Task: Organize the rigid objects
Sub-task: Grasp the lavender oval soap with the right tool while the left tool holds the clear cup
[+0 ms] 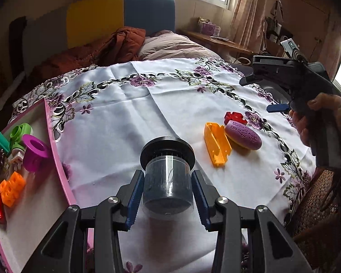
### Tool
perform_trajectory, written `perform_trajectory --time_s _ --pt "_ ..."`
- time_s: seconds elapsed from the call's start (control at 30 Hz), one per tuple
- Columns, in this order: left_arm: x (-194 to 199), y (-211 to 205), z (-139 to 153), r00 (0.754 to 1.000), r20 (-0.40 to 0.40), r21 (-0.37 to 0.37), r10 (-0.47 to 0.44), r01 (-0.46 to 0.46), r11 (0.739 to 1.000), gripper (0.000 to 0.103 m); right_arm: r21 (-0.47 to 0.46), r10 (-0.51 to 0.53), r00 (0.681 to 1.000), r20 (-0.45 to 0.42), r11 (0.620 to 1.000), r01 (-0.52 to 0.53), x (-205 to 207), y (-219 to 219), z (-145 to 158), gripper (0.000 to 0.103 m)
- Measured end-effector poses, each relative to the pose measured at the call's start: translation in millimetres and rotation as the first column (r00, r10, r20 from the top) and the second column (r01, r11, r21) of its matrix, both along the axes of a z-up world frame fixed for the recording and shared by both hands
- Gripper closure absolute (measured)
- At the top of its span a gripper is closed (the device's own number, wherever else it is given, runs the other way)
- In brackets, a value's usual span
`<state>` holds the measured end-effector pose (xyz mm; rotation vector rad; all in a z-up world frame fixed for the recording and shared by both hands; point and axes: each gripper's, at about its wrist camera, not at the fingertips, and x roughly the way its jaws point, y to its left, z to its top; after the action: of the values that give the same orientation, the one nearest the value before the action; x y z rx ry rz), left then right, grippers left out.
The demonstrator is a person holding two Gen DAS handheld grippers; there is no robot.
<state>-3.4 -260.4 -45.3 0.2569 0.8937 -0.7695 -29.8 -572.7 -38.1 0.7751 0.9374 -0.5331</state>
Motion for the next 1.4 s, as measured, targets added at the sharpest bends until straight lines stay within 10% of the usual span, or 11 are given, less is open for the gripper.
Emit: perform_trajectory --time_s 0.93,1.4 --pt "5.1 12.6 -18.7 0.996 -0.090 -0.043 0.010 -0.014 0.999 0.059 0.014 0.296 0.933 -0.206 0.954 -0.300 12.4 67.5 -43.0 0.004" --pt "9.5 -4.5 -31.9 0.996 -0.090 0.051 0.006 -0.002 0.999 0.059 0.011 0.300 0.941 -0.155 0.953 -0.302 10.7 61.2 -33.8 0.020"
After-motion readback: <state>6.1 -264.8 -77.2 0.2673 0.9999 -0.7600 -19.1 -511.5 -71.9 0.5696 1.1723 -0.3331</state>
